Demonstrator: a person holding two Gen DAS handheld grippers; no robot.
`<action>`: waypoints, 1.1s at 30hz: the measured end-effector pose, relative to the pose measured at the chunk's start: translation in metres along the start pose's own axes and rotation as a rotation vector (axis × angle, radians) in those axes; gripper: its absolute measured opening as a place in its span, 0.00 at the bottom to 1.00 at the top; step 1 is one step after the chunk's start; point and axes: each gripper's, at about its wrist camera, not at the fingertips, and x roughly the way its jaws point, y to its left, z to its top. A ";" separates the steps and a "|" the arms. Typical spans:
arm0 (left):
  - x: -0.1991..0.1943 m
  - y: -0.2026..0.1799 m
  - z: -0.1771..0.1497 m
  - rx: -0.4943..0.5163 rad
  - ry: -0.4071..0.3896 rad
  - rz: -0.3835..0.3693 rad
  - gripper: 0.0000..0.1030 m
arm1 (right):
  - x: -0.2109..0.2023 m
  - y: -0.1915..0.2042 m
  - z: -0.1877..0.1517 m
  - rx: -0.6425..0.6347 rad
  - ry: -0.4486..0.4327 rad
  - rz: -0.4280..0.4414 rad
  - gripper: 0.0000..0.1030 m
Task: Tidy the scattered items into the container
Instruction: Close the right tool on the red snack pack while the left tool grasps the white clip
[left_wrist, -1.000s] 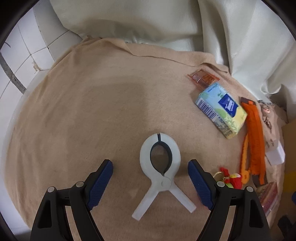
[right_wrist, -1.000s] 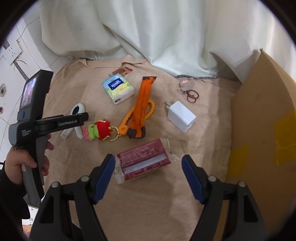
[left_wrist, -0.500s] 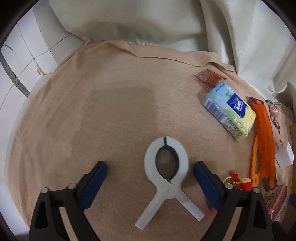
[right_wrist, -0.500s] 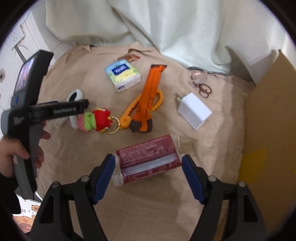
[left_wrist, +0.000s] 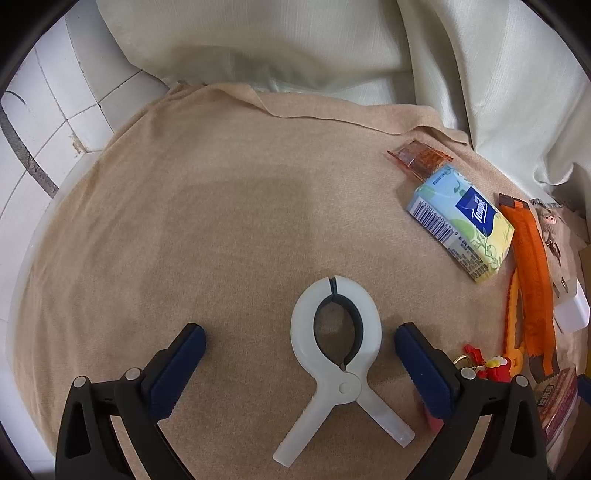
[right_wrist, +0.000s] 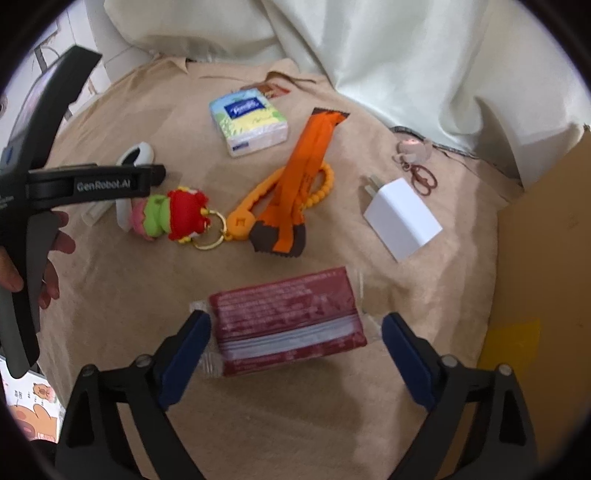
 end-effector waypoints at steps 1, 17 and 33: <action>0.000 0.000 0.000 -0.001 -0.006 0.001 1.00 | 0.001 -0.001 0.000 0.008 0.002 0.006 0.95; -0.033 -0.019 -0.021 0.024 -0.056 -0.075 0.85 | -0.004 -0.008 -0.006 0.076 -0.002 0.085 0.76; -0.038 -0.046 -0.041 0.119 -0.073 -0.046 0.43 | 0.000 -0.007 0.001 0.099 0.010 0.102 0.75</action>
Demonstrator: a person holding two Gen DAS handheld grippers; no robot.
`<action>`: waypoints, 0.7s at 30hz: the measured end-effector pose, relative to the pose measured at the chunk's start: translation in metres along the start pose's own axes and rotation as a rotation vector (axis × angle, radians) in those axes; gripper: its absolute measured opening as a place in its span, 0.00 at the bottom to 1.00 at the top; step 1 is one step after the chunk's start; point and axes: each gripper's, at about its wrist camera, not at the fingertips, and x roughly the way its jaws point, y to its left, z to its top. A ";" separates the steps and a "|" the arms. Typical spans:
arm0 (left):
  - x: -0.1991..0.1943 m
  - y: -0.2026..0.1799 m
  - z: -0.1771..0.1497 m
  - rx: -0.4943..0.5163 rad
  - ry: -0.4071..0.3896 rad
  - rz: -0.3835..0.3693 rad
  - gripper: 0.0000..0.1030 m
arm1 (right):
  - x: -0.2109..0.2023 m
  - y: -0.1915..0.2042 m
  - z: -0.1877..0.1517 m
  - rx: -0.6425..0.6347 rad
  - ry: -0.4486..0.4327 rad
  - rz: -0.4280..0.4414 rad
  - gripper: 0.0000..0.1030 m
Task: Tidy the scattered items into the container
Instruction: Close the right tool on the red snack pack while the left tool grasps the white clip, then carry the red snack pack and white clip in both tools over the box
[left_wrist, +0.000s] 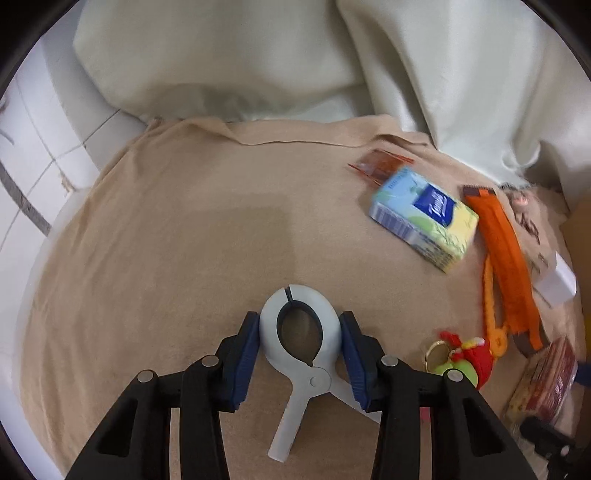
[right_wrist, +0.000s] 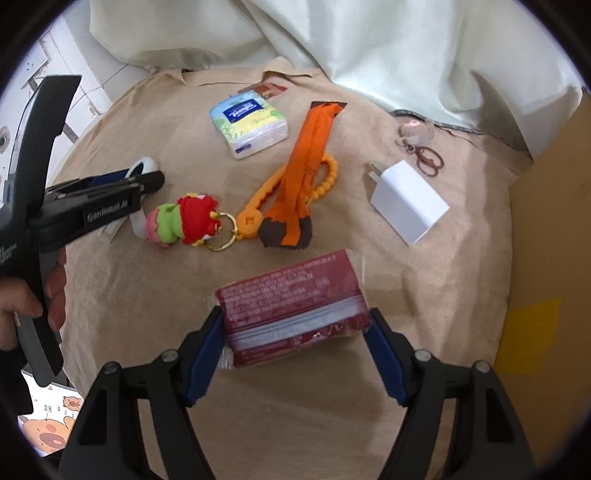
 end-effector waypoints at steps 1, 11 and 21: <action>-0.001 0.000 0.000 -0.007 0.001 -0.009 0.43 | 0.000 0.000 0.000 0.003 -0.002 -0.002 0.75; -0.012 0.030 0.017 -0.038 0.011 -0.054 0.43 | -0.037 -0.007 0.009 0.028 -0.088 0.016 0.74; -0.092 0.031 0.037 -0.043 -0.044 -0.057 0.43 | -0.112 -0.018 0.021 0.034 -0.220 0.029 0.74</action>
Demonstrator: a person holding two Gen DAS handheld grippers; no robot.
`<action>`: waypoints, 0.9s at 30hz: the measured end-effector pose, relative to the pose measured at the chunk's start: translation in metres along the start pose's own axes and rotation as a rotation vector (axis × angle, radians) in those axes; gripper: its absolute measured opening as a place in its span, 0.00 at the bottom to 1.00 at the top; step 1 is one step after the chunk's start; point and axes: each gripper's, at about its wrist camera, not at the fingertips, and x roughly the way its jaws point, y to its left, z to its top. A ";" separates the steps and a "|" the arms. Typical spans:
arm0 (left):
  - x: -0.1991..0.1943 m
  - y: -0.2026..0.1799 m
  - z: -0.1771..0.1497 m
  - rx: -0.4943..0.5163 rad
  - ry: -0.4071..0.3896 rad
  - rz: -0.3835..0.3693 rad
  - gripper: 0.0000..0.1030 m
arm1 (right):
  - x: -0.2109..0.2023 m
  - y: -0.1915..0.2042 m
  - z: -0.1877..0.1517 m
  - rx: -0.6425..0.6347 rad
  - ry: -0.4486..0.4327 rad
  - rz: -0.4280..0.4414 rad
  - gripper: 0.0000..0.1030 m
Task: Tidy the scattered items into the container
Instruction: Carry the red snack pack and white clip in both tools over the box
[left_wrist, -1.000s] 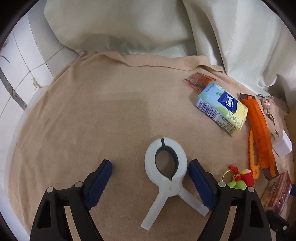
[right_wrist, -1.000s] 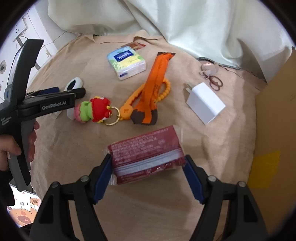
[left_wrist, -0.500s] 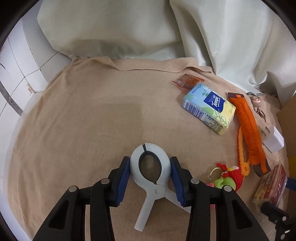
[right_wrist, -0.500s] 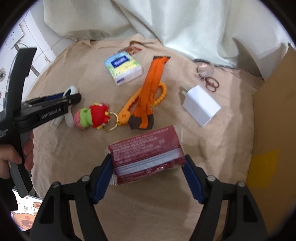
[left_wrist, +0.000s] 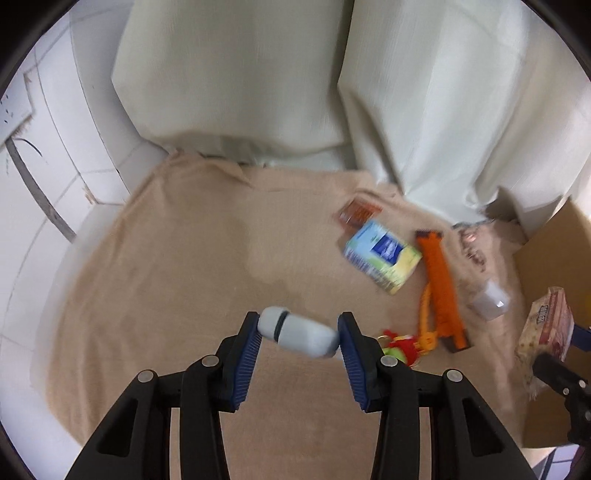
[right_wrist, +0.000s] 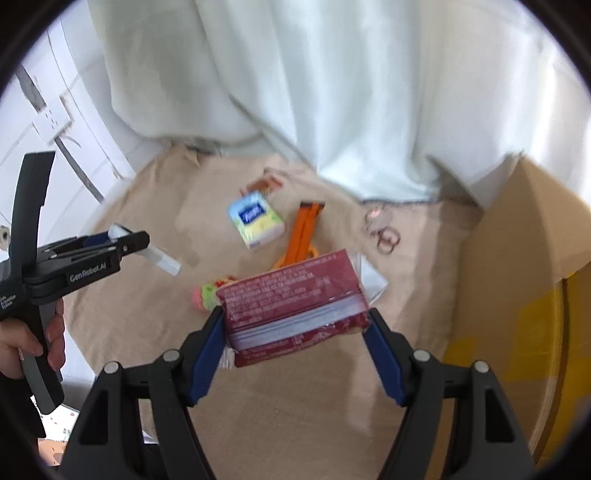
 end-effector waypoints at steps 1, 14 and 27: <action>-0.009 -0.003 0.003 0.004 -0.010 0.002 0.43 | -0.007 -0.002 0.002 0.001 -0.012 -0.002 0.74; -0.068 -0.045 0.030 0.074 -0.082 -0.040 0.42 | -0.062 -0.018 0.017 0.017 -0.127 -0.026 0.74; -0.129 -0.139 0.068 0.257 -0.199 -0.162 0.42 | -0.140 -0.071 0.016 0.107 -0.274 -0.131 0.74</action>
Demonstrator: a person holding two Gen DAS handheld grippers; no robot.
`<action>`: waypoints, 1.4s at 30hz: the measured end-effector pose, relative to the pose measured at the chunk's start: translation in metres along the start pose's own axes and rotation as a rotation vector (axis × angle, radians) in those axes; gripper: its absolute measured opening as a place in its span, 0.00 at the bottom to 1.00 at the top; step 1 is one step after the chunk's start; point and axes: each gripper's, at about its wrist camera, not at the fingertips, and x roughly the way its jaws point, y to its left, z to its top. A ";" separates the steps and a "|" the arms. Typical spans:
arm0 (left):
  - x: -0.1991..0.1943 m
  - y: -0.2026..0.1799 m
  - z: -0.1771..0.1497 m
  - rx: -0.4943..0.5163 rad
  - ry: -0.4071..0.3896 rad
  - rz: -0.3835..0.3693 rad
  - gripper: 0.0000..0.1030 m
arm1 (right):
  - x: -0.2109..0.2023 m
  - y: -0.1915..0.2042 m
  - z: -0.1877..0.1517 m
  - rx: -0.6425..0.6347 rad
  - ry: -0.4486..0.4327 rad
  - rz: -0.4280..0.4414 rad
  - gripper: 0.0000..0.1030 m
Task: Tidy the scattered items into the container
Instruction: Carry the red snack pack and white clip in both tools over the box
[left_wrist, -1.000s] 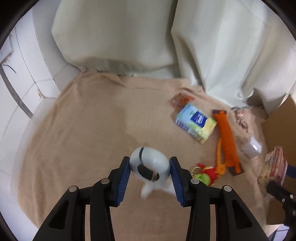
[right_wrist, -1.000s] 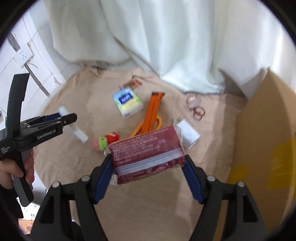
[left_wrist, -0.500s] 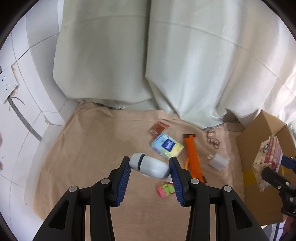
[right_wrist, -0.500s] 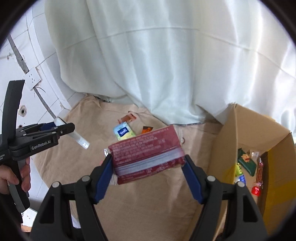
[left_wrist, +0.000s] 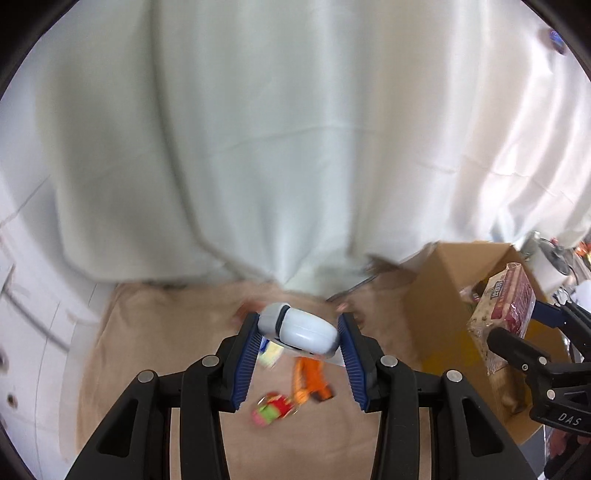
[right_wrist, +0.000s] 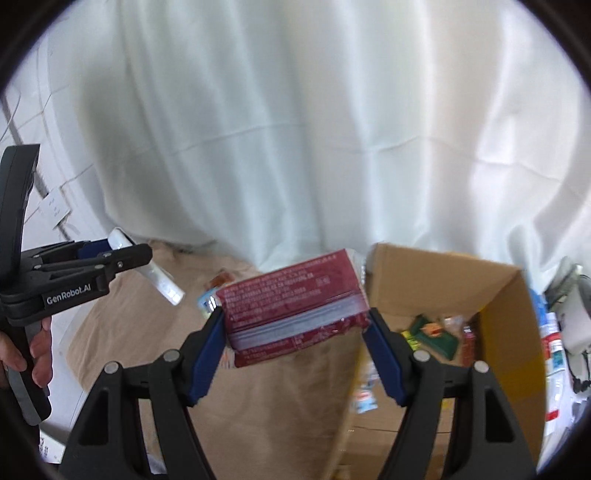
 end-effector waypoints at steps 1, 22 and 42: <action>0.000 -0.009 0.005 0.014 -0.007 -0.011 0.42 | -0.005 -0.005 0.000 0.006 -0.007 -0.016 0.74; 0.013 -0.211 0.050 0.257 -0.024 -0.307 0.42 | -0.065 -0.131 -0.042 0.207 0.002 -0.253 0.74; 0.069 -0.264 0.014 0.323 0.115 -0.314 0.43 | -0.056 -0.155 -0.077 0.281 0.060 -0.233 0.74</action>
